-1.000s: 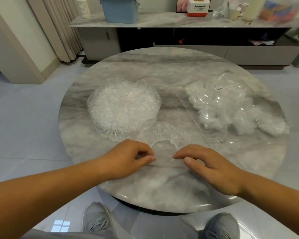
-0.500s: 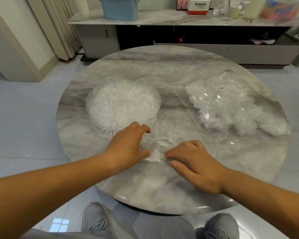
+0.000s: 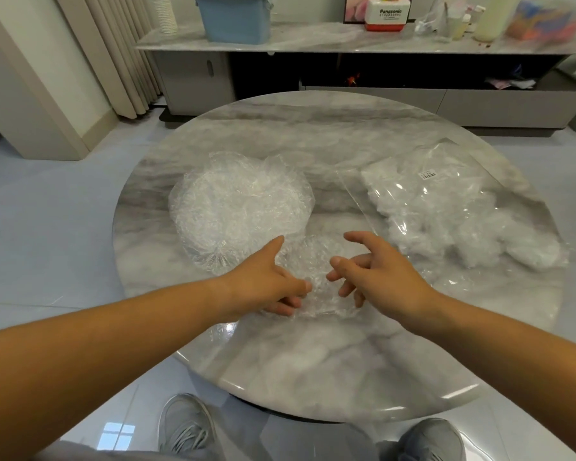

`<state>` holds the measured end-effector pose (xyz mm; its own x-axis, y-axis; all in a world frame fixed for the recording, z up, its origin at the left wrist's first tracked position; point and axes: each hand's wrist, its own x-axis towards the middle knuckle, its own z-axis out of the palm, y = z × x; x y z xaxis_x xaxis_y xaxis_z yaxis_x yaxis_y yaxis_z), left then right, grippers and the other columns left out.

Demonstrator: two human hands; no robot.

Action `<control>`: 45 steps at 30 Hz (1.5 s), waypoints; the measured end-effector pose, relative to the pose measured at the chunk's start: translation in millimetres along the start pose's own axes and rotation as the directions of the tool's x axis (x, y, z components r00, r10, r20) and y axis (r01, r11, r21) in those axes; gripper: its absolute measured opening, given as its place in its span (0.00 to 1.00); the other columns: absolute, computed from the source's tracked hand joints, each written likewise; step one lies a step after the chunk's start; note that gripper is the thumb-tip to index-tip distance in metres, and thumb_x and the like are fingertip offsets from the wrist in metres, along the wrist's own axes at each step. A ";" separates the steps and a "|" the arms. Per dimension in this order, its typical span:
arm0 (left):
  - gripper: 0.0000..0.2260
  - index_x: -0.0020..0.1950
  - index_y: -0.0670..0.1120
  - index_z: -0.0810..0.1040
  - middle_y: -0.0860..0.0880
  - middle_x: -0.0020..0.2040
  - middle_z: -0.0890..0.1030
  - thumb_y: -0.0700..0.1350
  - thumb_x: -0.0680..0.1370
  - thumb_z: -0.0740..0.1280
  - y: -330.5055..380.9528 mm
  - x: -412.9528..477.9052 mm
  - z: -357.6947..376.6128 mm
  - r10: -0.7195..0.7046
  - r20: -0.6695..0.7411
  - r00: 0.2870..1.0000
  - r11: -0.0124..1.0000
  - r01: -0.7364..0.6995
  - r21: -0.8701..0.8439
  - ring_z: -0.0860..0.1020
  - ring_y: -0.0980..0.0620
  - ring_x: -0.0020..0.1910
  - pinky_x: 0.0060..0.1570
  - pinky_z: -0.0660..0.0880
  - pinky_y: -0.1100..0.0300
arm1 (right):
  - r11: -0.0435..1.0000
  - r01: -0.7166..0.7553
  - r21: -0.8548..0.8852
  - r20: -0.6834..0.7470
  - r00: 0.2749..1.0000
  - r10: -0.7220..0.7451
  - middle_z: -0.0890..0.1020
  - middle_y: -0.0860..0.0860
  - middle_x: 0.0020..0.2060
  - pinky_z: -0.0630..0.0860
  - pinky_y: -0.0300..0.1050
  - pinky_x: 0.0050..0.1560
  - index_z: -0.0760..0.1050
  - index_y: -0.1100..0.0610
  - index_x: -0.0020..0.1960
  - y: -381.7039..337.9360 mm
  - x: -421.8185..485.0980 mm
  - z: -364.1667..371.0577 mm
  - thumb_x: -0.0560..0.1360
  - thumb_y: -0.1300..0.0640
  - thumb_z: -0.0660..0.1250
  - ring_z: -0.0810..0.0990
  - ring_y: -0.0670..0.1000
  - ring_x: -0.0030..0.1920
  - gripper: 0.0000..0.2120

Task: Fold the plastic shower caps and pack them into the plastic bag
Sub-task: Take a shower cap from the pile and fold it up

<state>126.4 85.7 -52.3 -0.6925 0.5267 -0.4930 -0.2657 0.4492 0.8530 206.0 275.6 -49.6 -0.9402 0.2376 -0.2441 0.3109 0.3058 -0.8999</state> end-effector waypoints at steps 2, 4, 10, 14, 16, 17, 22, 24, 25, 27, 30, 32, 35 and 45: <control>0.49 0.82 0.57 0.44 0.39 0.52 0.85 0.41 0.75 0.76 1.9 0.8 -2.7 -0.019 0.046 0.999 1.000 0.020 -0.015 0.85 0.44 0.50 0.53 0.83 0.48 | 0.977 -0.111 0.181 0.072 0.992 0.100 0.87 0.56 0.44 0.81 0.47 0.38 0.56 0.46 0.80 -1.9 5.2 1.0 0.79 0.55 0.71 0.86 0.55 0.39 0.35; 0.47 0.82 0.58 0.48 0.39 0.53 0.85 0.40 0.75 0.76 2.7 1.8 -5.5 -0.029 0.094 0.995 0.999 0.031 -0.020 0.85 0.45 0.50 0.52 0.83 0.50 | 0.940 -0.209 0.271 0.133 0.975 0.178 0.86 0.61 0.47 0.83 0.50 0.40 0.51 0.41 0.81 -1.4 10.2 -0.2 0.79 0.57 0.71 0.87 0.59 0.41 0.39; 0.50 0.81 0.63 0.43 0.42 0.55 0.85 0.40 0.75 0.76 1.9 5.9 -16.9 -0.038 0.190 0.981 0.995 0.054 -0.079 0.85 0.44 0.54 0.56 0.81 0.47 | 0.881 -0.367 0.298 0.286 0.915 0.284 0.85 0.63 0.51 0.84 0.51 0.42 0.69 0.54 0.71 3.4 18.7 -10.9 0.81 0.50 0.68 0.86 0.59 0.43 0.21; 0.48 0.80 0.65 0.48 0.39 0.58 0.84 0.42 0.74 0.76 5.1 7.6 -22.0 -0.059 0.243 0.968 0.979 0.103 -0.174 0.84 0.43 0.57 0.56 0.81 0.45 | 0.912 -0.284 0.296 0.223 0.949 0.224 0.85 0.63 0.50 0.84 0.52 0.44 0.77 0.64 0.53 8.6 15.8 -9.3 0.79 0.50 0.69 0.86 0.60 0.44 0.16; 0.38 0.78 0.59 0.62 0.39 0.59 0.83 0.45 0.72 0.76 6.6 6.9 -23.0 -0.065 0.245 0.967 0.970 0.119 -0.211 0.84 0.43 0.58 0.56 0.81 0.44 | 0.939 -0.215 0.267 0.195 0.967 0.166 0.86 0.63 0.48 0.84 0.52 0.45 0.78 0.65 0.50 10.2 10.4 -8.7 0.79 0.49 0.69 0.87 0.61 0.45 0.17; 0.32 0.74 0.53 0.70 0.38 0.60 0.83 0.47 0.71 0.76 6.2 6.5 -23.0 -0.067 0.235 0.970 0.968 0.120 -0.220 0.84 0.43 0.58 0.57 0.80 0.43 | 0.951 -0.184 0.249 0.180 0.973 0.141 0.86 0.63 0.47 0.84 0.51 0.45 0.78 0.66 0.49 11.2 6.9 -9.0 0.79 0.49 0.69 0.86 0.61 0.45 0.17; 0.17 0.50 0.40 0.83 0.39 0.51 0.85 0.50 0.68 0.78 -6.2 7.8 -15.9 -0.087 0.113 0.990 0.972 0.109 -0.208 0.85 0.45 0.52 0.54 0.82 0.48 | 0.997 -0.061 -0.037 0.079 0.995 0.064 0.84 0.59 0.37 0.79 0.45 0.38 0.83 0.64 0.41 24.5 -6.3 -11.2 0.77 0.43 0.71 0.80 0.50 0.33 0.22; 0.15 0.48 0.39 0.82 0.40 0.45 0.85 0.48 0.69 0.78 -8.0 8.6 -12.3 -0.099 0.044 0.994 0.976 0.106 -0.189 0.86 0.46 0.47 0.50 0.83 0.50 | 0.986 -0.034 -0.163 0.039 0.998 0.041 0.80 0.58 0.32 0.73 0.40 0.32 0.82 0.63 0.39 28.4 -8.2 -8.7 0.76 0.42 0.71 0.74 0.47 0.29 0.23; 0.14 0.48 0.38 0.81 0.40 0.44 0.85 0.46 0.70 0.79 -7.8 8.8 -10.8 -0.101 0.014 0.995 0.978 0.102 -0.180 0.86 0.46 0.45 0.48 0.84 0.50 | 0.978 -0.021 -0.207 0.022 0.999 0.026 0.81 0.57 0.31 0.71 0.40 0.29 0.82 0.62 0.38 28.9 -8.6 -7.0 0.76 0.42 0.71 0.72 0.47 0.28 0.23; 0.14 0.47 0.38 0.80 0.39 0.41 0.85 0.45 0.71 0.79 -6.0 8.7 -7.2 -0.102 -0.042 0.994 0.982 0.093 -0.165 0.86 0.45 0.43 0.45 0.84 0.51 | 0.950 0.014 -0.311 0.018 1.000 -0.008 0.81 0.57 0.32 0.71 0.43 0.31 0.80 0.63 0.35 29.7 -7.7 -4.1 0.75 0.41 0.72 0.72 0.48 0.29 0.24; 0.13 0.44 0.38 0.79 0.38 0.39 0.83 0.44 0.71 0.80 -4.9 7.6 -2.3 -0.080 -0.108 0.991 0.993 0.070 -0.100 0.85 0.44 0.40 0.43 0.85 0.49 | 0.896 0.028 -0.443 0.034 0.999 -0.015 0.69 0.52 0.24 0.68 0.43 0.31 0.70 0.64 0.31 27.3 -5.7 -0.8 0.77 0.42 0.70 0.66 0.47 0.26 0.29; 0.13 0.43 0.37 0.79 0.39 0.38 0.83 0.43 0.71 0.80 -7.0 6.0 0.9 -0.051 -0.139 0.989 0.999 0.049 -0.019 0.84 0.43 0.38 0.43 0.85 0.47 | 0.912 -0.013 -0.409 0.000 1.000 0.014 0.68 0.47 0.20 0.68 0.41 0.29 0.70 0.64 0.30 21.4 -5.5 0.7 0.78 0.41 0.68 0.65 0.47 0.22 0.30; 0.13 0.42 0.38 0.78 0.41 0.36 0.79 0.41 0.70 0.81 -12.5 5.0 2.9 0.013 -0.174 0.985 0.995 0.004 0.095 0.82 0.48 0.33 0.38 0.84 0.50 | 0.923 0.019 -0.383 -0.110 0.992 -0.066 0.74 0.45 0.21 0.72 0.40 0.32 0.76 0.64 0.34 9.1 -6.5 1.8 0.76 0.40 0.70 0.71 0.44 0.24 0.27; 0.32 0.67 0.52 0.68 0.52 0.39 0.80 0.56 0.69 0.79 -12.4 0.2 7.1 0.259 -0.183 0.948 0.749 -0.078 0.658 0.80 0.54 0.36 0.37 0.78 0.56 | 0.712 -0.037 -0.701 -0.107 0.993 -0.054 0.69 0.45 0.52 0.61 0.45 0.58 0.70 0.46 0.57 26.6 -3.0 14.1 0.66 0.30 0.72 0.69 0.51 0.60 0.28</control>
<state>134.4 85.4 -64.2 -0.8484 0.4837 -0.2148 0.2963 0.7704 0.5645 215.2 270.0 -77.9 -0.9353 0.3178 -0.1554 0.3535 0.8554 -0.3786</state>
